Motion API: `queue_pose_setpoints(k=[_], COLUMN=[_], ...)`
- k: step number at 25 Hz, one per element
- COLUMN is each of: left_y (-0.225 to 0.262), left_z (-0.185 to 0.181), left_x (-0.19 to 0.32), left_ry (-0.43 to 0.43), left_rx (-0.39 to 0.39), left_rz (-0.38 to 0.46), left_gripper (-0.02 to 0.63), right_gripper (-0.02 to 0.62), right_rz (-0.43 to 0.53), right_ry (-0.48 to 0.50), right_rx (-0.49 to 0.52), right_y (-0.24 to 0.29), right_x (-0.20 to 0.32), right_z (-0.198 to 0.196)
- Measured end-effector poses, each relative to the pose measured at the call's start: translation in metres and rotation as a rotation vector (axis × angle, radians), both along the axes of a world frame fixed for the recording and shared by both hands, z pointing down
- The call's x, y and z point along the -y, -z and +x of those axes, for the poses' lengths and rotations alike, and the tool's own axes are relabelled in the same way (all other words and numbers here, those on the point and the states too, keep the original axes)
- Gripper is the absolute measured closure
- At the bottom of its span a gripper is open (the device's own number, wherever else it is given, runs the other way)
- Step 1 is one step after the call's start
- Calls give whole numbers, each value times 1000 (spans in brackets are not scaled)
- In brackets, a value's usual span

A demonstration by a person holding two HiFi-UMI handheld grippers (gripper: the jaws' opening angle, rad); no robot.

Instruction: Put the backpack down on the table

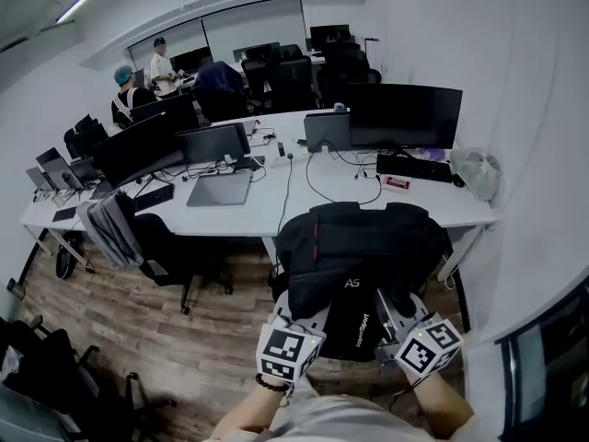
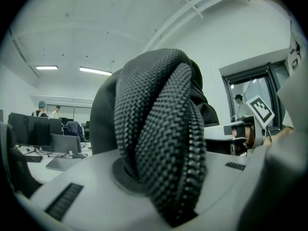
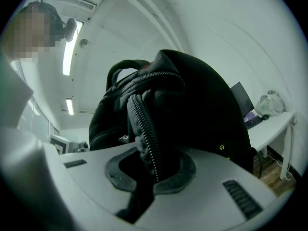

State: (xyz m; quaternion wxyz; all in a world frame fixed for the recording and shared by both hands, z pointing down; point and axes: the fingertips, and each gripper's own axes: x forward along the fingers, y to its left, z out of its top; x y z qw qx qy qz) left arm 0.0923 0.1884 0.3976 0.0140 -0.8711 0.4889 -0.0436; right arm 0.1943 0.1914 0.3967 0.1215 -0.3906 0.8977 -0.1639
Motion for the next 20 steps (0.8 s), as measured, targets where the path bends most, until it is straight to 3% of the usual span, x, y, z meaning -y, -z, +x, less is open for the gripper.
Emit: queue_pose_setpoints(k=[20], left_y=[-5], left_z=[-81], left_x=[127], left_ry=[-108], left_rx=[-41], left_rz=[-1], left_gripper=[534], right_gripper=[558], right_rz=[-1], right_ry=[-129], right_rx=[-19], right_y=[-2], right_x=[115], right_z=[-83])
